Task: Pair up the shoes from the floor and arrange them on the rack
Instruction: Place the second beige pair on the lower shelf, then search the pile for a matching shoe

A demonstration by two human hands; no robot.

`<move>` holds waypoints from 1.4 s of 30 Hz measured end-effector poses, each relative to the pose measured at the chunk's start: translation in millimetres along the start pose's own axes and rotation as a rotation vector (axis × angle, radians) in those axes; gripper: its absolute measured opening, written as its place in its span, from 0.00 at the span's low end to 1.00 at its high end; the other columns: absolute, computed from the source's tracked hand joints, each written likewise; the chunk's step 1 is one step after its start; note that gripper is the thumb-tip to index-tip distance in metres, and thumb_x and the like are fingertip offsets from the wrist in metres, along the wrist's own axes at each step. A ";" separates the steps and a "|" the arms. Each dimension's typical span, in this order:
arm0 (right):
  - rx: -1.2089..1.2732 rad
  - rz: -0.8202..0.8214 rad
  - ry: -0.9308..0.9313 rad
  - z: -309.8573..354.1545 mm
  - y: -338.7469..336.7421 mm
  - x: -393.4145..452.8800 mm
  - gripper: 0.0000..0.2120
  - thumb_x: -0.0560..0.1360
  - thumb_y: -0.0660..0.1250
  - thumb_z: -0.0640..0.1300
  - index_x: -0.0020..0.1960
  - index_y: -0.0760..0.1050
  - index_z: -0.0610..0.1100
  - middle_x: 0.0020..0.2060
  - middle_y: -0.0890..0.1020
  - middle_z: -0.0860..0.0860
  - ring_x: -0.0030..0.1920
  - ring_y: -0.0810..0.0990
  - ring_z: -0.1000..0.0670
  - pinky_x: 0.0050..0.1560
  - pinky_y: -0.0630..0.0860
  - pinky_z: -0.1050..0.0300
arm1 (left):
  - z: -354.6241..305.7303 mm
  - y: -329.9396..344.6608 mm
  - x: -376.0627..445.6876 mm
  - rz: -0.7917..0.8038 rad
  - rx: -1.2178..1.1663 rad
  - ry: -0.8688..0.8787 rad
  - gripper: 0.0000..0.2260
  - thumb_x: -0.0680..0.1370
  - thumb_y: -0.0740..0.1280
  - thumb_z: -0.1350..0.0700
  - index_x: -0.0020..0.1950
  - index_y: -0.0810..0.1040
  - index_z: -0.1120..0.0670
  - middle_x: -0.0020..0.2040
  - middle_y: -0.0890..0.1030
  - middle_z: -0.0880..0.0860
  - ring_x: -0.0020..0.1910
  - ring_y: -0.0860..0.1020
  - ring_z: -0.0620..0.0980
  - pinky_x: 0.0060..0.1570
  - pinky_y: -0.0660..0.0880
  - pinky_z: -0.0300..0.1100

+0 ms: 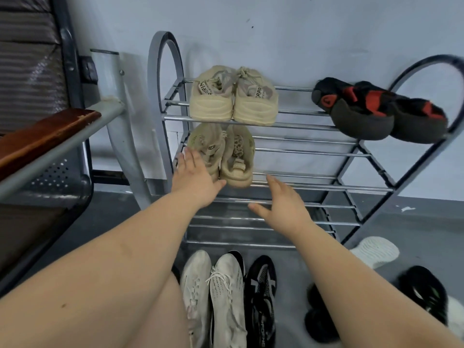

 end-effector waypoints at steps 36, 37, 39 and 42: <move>-0.701 0.584 0.289 -293.5 -28.7 -163.3 0.33 0.75 0.59 0.64 0.73 0.60 0.47 0.69 0.68 0.47 0.69 0.67 0.44 0.66 0.67 0.49 | -213.7 238.8 -115.5 0.504 0.825 0.955 0.36 0.79 0.53 0.39 0.78 0.43 0.58 0.78 0.46 0.56 0.77 0.44 0.55 0.75 0.44 0.49; -0.704 0.594 0.284 -299.0 -27.1 -159.6 0.33 0.75 0.59 0.63 0.73 0.61 0.47 0.69 0.69 0.47 0.69 0.67 0.44 0.65 0.67 0.49 | -215.8 245.9 -110.5 0.526 0.793 0.931 0.36 0.79 0.52 0.38 0.78 0.43 0.58 0.78 0.47 0.57 0.77 0.45 0.55 0.75 0.45 0.49; -0.699 0.617 0.267 -308.9 -18.9 -151.5 0.32 0.76 0.58 0.63 0.73 0.61 0.47 0.69 0.69 0.47 0.68 0.68 0.44 0.64 0.68 0.49 | -223.2 264.2 -105.6 0.578 0.711 0.899 0.36 0.79 0.52 0.38 0.78 0.44 0.58 0.78 0.48 0.57 0.77 0.47 0.56 0.76 0.47 0.50; -0.662 0.659 0.252 -327.2 2.2 -140.2 0.32 0.76 0.58 0.63 0.74 0.60 0.47 0.69 0.68 0.47 0.69 0.67 0.44 0.65 0.69 0.49 | -229.2 300.0 -106.1 0.676 0.593 0.866 0.35 0.79 0.52 0.38 0.78 0.44 0.56 0.78 0.48 0.56 0.77 0.47 0.55 0.76 0.48 0.49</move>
Point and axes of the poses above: each hand's wrist, its own x-axis towards the middle knuckle, its own y-axis out of the palm, z = x × y, the point moved 10 cm from there along x, towards the middle knuckle
